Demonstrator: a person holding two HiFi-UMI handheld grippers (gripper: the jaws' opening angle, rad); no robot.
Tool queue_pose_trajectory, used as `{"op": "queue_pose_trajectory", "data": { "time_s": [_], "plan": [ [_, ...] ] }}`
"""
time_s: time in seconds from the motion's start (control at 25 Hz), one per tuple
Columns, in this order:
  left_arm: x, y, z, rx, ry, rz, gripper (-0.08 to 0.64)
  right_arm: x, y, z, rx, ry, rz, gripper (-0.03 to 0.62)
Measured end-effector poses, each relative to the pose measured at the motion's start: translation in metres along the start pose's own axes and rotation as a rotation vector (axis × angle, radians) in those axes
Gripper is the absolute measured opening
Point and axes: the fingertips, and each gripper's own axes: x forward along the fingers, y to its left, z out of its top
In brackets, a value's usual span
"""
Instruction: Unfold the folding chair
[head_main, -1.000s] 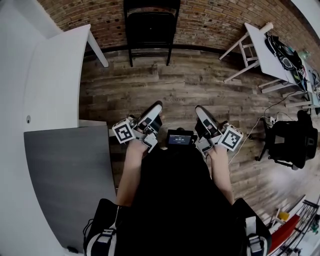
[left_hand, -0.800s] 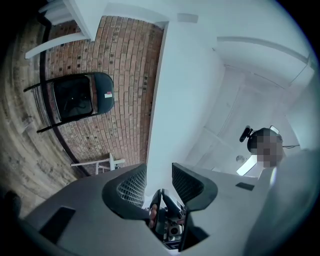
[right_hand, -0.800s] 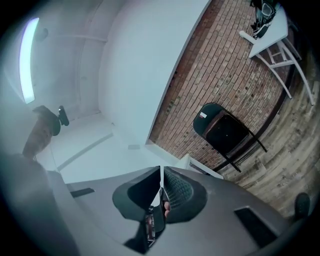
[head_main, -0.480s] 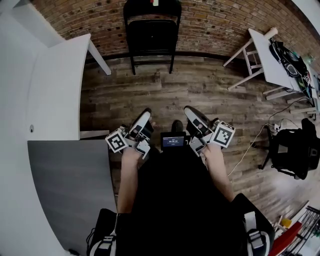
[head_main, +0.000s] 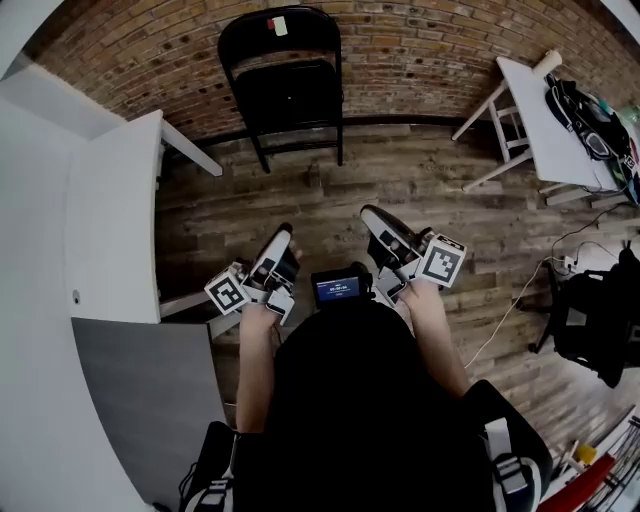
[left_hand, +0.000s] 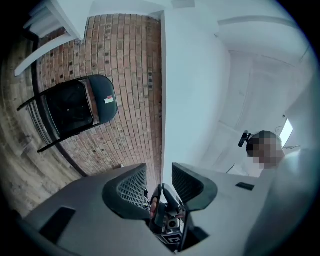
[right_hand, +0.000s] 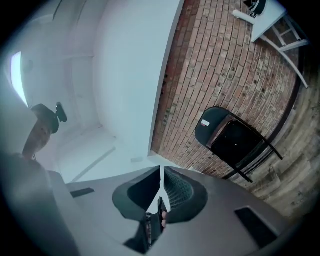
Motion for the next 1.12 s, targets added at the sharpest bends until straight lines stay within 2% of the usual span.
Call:
{"op": "queue_pose_trajectory", "data": {
  "time_s": [0.28,0.56,0.84,1.12],
  "plan": [
    [0.059,0.020,0.002,0.030,-0.001,0.046,0.153,-0.009,-0.043,0.058,0.051,-0.007,0.007,0.028],
    [0.085,0.035,0.016,0.056,-0.011,0.091,0.153,0.000,-0.067,0.099,0.067,-0.016,0.023,0.028],
    [0.116,0.065,0.049,0.026,-0.014,0.064,0.153,0.031,-0.082,0.120,0.044,-0.012,0.013,0.028],
    [0.165,0.103,0.108,-0.027,-0.012,0.008,0.153,0.085,-0.093,0.159,-0.038,0.005,-0.048,0.028]
  ]
}}
